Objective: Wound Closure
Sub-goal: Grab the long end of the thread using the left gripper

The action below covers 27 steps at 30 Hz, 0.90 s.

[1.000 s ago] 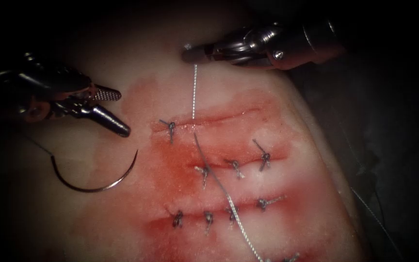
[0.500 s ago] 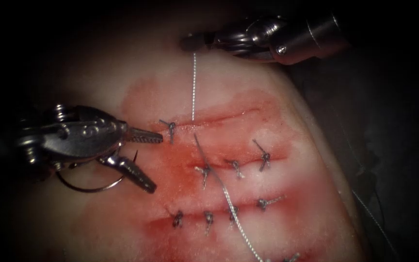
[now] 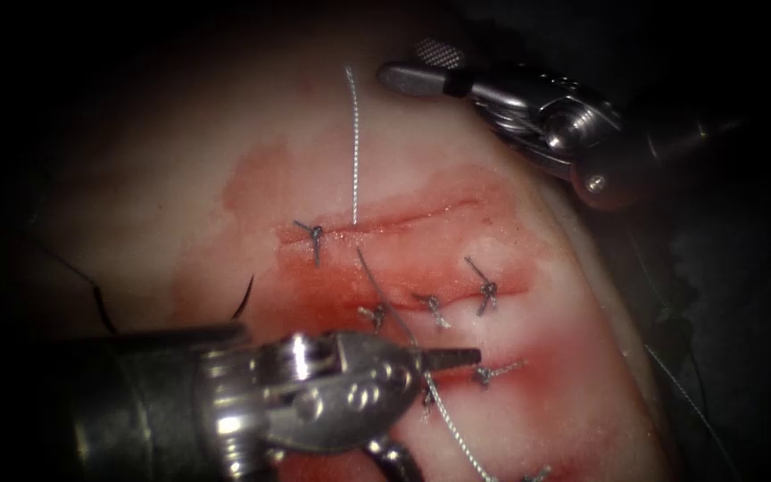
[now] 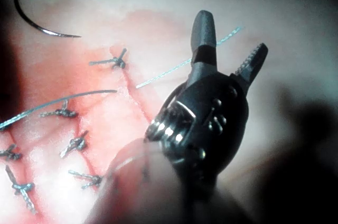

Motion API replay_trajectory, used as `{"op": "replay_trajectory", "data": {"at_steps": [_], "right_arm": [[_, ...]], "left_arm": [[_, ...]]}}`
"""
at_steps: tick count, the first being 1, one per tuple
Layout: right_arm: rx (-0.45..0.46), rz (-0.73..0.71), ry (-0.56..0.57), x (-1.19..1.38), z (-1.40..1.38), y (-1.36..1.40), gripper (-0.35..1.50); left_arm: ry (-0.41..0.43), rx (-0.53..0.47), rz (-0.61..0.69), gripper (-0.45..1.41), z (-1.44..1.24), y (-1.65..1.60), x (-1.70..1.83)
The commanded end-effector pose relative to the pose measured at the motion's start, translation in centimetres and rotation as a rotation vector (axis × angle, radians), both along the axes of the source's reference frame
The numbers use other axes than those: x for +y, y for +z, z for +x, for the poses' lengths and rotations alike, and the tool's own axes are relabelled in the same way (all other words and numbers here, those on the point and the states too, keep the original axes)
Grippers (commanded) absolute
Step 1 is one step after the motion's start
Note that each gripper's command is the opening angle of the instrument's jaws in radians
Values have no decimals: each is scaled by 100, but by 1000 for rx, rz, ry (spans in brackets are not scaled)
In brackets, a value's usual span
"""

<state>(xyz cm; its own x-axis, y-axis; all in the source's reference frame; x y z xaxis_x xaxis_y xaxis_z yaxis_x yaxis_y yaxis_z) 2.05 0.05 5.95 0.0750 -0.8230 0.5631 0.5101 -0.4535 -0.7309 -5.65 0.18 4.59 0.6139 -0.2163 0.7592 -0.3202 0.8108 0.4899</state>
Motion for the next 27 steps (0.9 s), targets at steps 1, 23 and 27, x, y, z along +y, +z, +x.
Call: {"op": "replay_trajectory", "data": {"at_steps": [1,23,27], "right_arm": [[21,-10,7,7,-8,8,138],[30,-30,96,20,-59,34,128],[35,-25,95,19,-59,34,128]], "left_arm": [[13,-15,-24,121,-14,2,2],[180,61,-213,-45,-49,76,-61],[138,57,-171,-45,-45,74,-60]]}}
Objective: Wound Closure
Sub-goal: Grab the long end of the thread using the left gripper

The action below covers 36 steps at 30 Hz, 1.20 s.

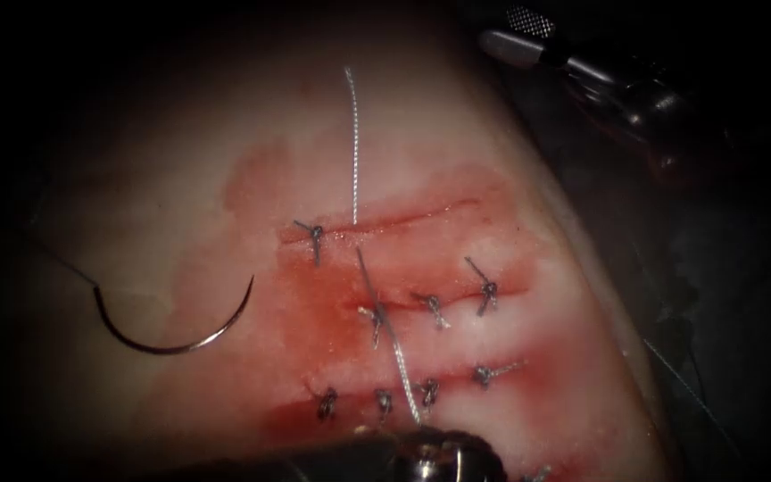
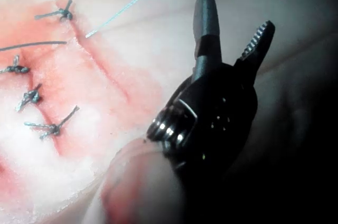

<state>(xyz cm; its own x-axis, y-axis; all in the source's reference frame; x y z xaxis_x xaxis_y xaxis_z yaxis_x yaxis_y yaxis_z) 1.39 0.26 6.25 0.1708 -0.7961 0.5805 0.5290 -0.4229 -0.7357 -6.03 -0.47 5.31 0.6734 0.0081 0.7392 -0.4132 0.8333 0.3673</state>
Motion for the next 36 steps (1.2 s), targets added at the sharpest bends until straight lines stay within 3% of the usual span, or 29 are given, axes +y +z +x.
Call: {"op": "replay_trajectory", "data": {"at_steps": [1,7,10,13,15,19,23,26,29,30,31,32,33,34,36], "right_arm": [[3,1,-1,-2,7,5,128],[6,3,1,-4,7,8,128],[8,7,3,-5,7,9,128],[8,6,3,-5,8,9,128],[10,11,6,-6,9,9,128],[10,11,6,-7,10,9,128],[10,15,7,-5,9,4,126],[-11,5,-3,8,9,-12,88],[15,-87,27,34,10,-42,74],[48,-119,59,41,10,-54,69],[163,-173,136,54,10,-82,59],[213,-193,160,58,11,-95,49],[213,-193,160,58,11,-95,49],[267,-214,181,61,12,-112,27],[323,-224,174,60,15,-137,17]], "left_arm": [[-16,5,8,-45,-7,1,5],[-103,-3,-9,-45,-6,-9,24],[-215,-6,-25,-45,5,-21,59],[-267,-9,-39,-45,13,-25,76],[-361,17,-49,-45,37,-26,108],[-435,30,-47,-45,58,-23,127],[-566,46,24,-45,90,-13,150],[-688,88,112,-45,115,-3,162],[-827,109,194,-45,144,8,178],[-877,105,235,-45,155,12,185],[-969,98,319,-45,169,16,196],[-1028,91,369,-45,178,19,201],[-1028,91,369,-45,178,19,201],[-1082,87,416,-45,185,21,205],[-1203,89,519,-45,198,26,211]]}}
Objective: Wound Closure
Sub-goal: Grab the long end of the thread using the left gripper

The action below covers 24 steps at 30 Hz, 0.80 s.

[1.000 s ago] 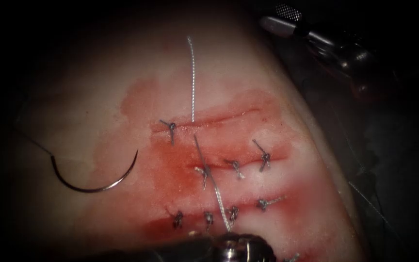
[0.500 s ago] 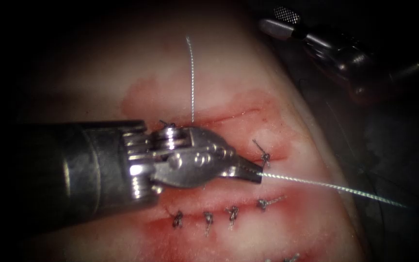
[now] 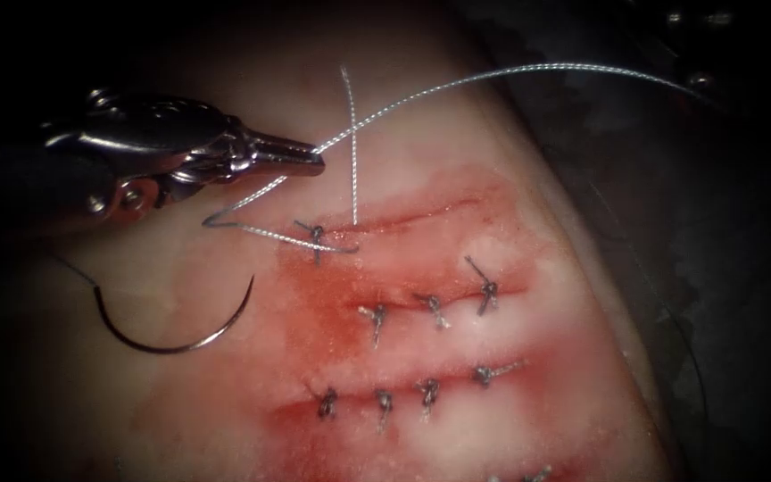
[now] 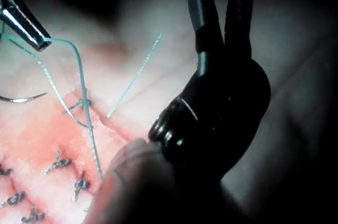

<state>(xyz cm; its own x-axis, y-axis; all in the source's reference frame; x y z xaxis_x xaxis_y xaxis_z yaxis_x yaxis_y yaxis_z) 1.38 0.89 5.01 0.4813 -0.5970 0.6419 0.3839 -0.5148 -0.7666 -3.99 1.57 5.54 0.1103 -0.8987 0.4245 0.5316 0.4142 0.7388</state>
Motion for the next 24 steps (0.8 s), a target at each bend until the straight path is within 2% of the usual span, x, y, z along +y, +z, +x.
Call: {"op": "replay_trajectory", "data": {"at_steps": [1,2,3,4,6,7,9,10,11,12,13,15,16,17,18,20,21,22,23,24], "right_arm": [[45,-2,-35,-6,20,-29,21],[59,-3,-54,-8,24,-39,31],[74,-5,-75,-11,29,-48,32],[92,-6,-94,-17,36,-57,14],[108,-1,-128,-28,48,-66,5],[113,6,-154,-34,56,-70,-35],[110,20,-229,-53,72,-73,-35],[110,20,-229,-53,72,-73,-35],[75,29,-294,-77,81,-69,-35],[75,29,-294,-77,81,-69,-35],[41,51,-320,-87,85,-66,-35],[-65,103,-361,-107,94,-53,-35],[-131,119,-394,-114,99,-34,-35],[-129,113,-403,-112,100,-25,-35],[-119,64,-432,-110,100,-13,-35],[-138,-121,-469,-107,96,15,-16],[-144,-153,-476,-108,94,27,-13],[-169,-129,-451,-110,95,53,-27],[-169,-129,-451,-110,95,53,-27],[-186,-117,-438,-110,98,64,-35]], "left_arm": [[-45,-15,32,-45,-1,6,10],[-79,-19,70,-45,3,9,11],[-116,-20,99,-45,8,14,12],[-139,-26,135,-45,11,18,13],[-191,-46,196,-45,17,27,14],[-210,-58,226,-45,19,31,13],[-313,-107,329,-45,24,40,12],[-313,-107,329,-45,24,40,12],[-365,-165,390,-45,27,41,15],[-365,-165,390,-45,27,41,15],[-397,-205,412,-45,29,39,18],[-419,-278,415,-45,32,36,24],[-426,-397,414,-45,35,33,28],[-424,-447,410,-45,35,32,29],[-420,-504,403,-45,35,32,30],[-422,-627,387,-45,34,30,31],[-417,-680,379,-45,32,28,32],[-411,-694,349,-45,27,24,34],[-411,-694,349,-45,27,24,34],[-426,-685,336,-45,24,22,34]]}}
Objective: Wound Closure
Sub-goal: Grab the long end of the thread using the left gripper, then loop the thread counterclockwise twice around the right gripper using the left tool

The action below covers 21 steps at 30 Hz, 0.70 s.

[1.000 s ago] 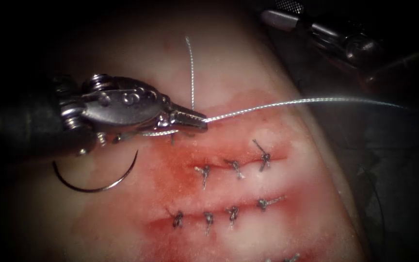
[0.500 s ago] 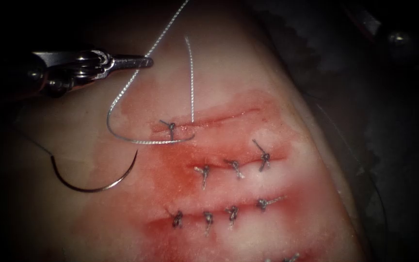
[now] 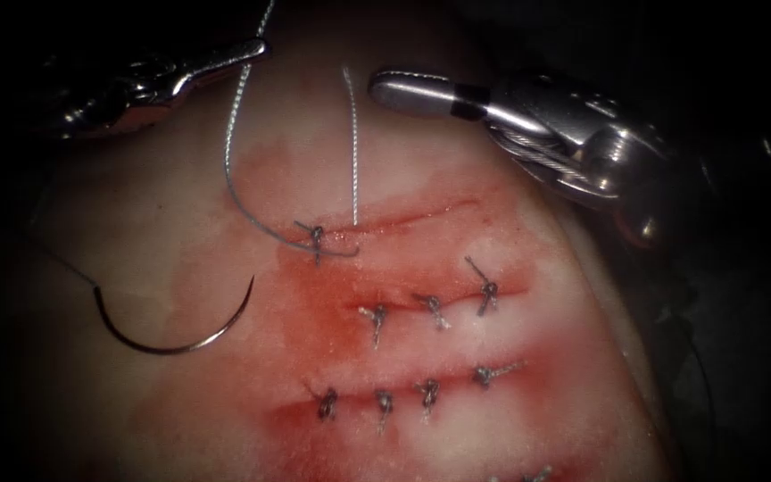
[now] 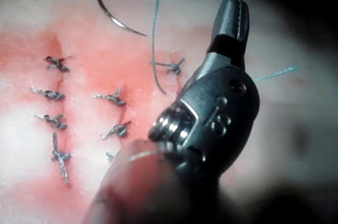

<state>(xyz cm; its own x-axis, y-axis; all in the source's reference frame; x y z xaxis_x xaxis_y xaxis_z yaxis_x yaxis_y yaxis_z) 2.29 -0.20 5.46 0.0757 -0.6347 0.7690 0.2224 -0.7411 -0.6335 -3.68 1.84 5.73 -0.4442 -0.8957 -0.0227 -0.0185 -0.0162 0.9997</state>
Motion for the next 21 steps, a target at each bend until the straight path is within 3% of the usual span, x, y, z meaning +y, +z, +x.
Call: {"op": "replay_trajectory", "data": {"at_steps": [1,4,8,16,21], "right_arm": [[-24,3,18,-3,9,29,-35],[-79,-22,2,-18,28,71,-35],[-108,-73,4,-34,56,105,-35],[-104,-84,0,-42,77,105,-35],[-66,-108,-56,-51,85,97,-10]], "left_arm": [[-18,20,-13,-45,-12,2,5],[-57,36,-104,-45,-29,4,0],[-95,67,-224,-45,-45,8,3],[-98,92,-323,-45,-61,37,17],[-93,126,-374,-45,-58,58,33]]}}
